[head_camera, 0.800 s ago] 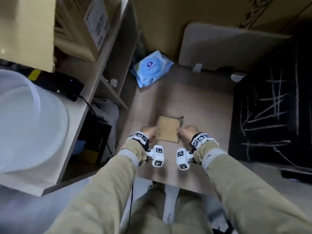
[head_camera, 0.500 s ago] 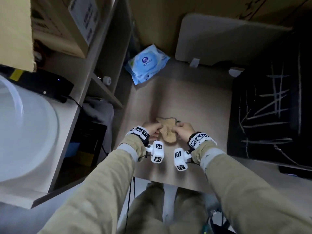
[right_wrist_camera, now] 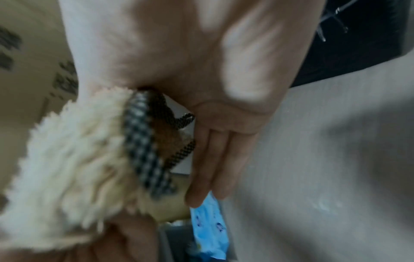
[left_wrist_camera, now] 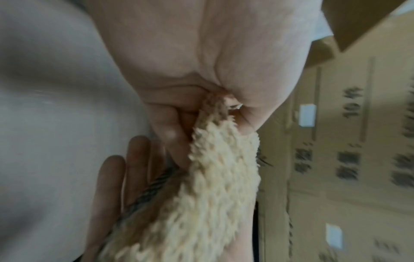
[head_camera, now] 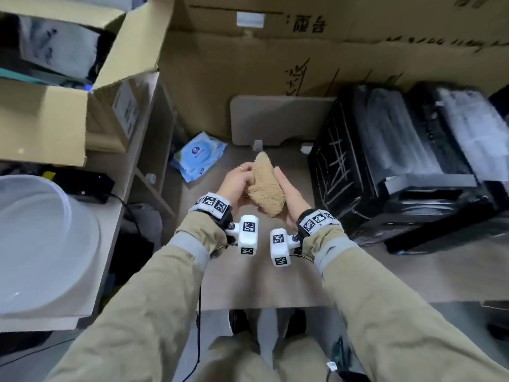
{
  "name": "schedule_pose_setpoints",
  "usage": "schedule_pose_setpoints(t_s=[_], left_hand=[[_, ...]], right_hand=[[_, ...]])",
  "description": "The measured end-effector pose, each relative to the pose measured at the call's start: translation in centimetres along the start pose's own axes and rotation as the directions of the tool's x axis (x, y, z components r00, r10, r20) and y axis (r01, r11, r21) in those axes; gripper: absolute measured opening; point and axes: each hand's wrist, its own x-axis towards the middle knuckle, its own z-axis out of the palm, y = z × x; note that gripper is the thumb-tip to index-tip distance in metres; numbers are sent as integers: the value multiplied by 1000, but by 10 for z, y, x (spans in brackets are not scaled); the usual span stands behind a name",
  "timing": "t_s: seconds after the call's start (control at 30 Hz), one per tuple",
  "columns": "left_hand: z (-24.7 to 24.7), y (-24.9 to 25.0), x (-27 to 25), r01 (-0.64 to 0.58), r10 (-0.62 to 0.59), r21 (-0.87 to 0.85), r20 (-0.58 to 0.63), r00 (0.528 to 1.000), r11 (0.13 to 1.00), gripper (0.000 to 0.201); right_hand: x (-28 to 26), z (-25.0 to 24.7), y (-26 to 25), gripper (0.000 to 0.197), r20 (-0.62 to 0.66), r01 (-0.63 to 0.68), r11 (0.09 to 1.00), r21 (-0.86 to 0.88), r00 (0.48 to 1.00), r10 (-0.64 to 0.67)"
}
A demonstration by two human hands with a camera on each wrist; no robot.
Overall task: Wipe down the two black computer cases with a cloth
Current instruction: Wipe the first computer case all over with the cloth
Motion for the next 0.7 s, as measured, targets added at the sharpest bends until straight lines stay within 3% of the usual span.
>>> schedule_pose_setpoints(t_s=[0.07, 0.13, 0.2, 0.33, 0.4, 0.5, 0.7], left_hand=[[16, 17, -6, -158, 159, 146, 7, 987, 976, 43], [32, 33, -8, -343, 357, 257, -10, 934, 903, 38], [55, 46, -16, -445, 463, 258, -14, 886, 858, 27], [104, 62, -28, -427, 437, 155, -31, 899, 891, 27], [134, 64, -39, -408, 413, 135, -13, 911, 903, 25], [174, 60, -54, -399, 395, 158, 54, 917, 903, 23], [231, 40, -69, -428, 368, 332, 229, 901, 841, 27]], right_hand=[[-16, -9, -16, 46, 2, 101, 995, 17, 995, -101], [-33, -14, -38, 13, -47, 231, 969, -86, 971, -235], [-47, -33, -59, 12, -90, 335, 900, -278, 924, -372], [-94, -67, -99, 16, -112, 433, 779, -454, 839, -532], [-122, -95, -117, 19, -214, 435, 751, -496, 778, -591], [-148, -144, -131, 33, -376, 429, 714, -554, 636, -674], [-175, -218, -126, 34, -448, 312, 641, -701, 507, -736]])
